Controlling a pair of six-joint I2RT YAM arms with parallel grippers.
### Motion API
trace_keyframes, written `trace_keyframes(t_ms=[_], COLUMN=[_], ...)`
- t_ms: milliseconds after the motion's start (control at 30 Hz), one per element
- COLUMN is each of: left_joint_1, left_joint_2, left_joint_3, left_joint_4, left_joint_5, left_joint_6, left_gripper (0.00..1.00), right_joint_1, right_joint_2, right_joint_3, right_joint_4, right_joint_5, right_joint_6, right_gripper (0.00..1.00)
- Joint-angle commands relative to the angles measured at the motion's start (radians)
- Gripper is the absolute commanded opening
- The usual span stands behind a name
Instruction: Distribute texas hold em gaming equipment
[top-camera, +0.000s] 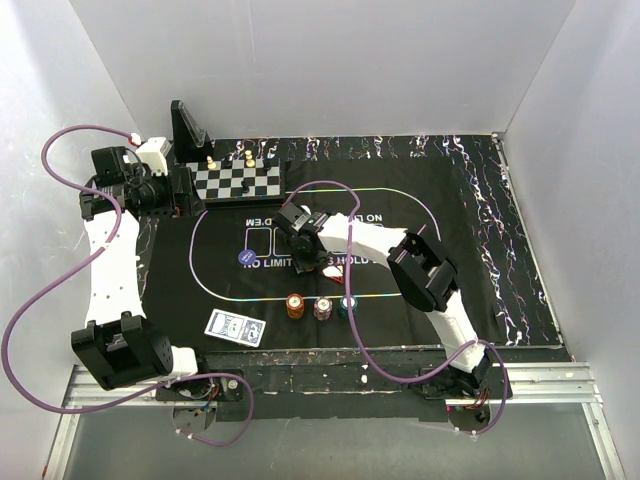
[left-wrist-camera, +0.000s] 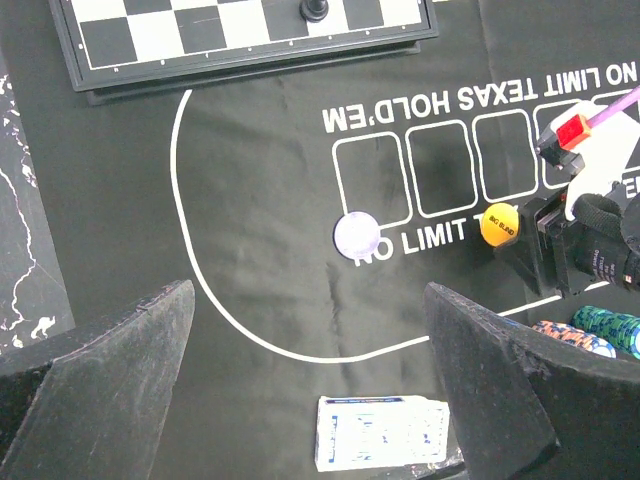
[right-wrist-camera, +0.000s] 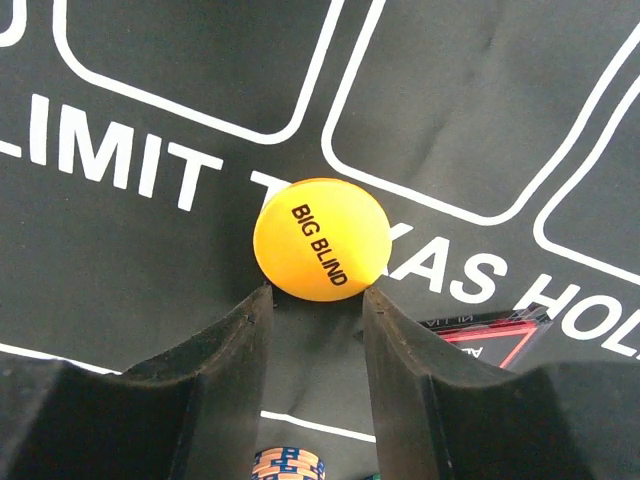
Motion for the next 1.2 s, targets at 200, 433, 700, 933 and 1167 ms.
trace_keyframes(t_ms=[200,433,700,933,1167], left_joint_1=[0.005,0.005,0.007,0.005,0.005], left_joint_2=[0.002,0.006,0.022,0.034,0.026], left_joint_3=[0.049,0.049,0.048,0.049,0.037], left_joint_4=[-0.020,-0.021,-0.023,-0.023,-0.020], left_joint_5=[0.007,0.002,-0.023,-0.001,0.010], left_joint_6=[0.018,0.027,0.053,0.044,0.035], left_gripper=[1.00,1.00,1.00,1.00,1.00], right_joint_1=[-0.097,-0.207,-0.307,-0.295,-0.218], right_joint_2=[0.053,0.137,0.277,0.142,0.124], right_joint_3=[0.021,0.130,0.371,0.287,0.314], right_joint_4=[0.014,0.038,-0.027,0.067,0.098], right_joint_5=[0.056,0.031,0.042,0.034,-0.004], right_joint_6=[-0.022,-0.047,-0.041,-0.068,-0.074], right_gripper=[0.45,0.45,0.45,0.55,0.75])
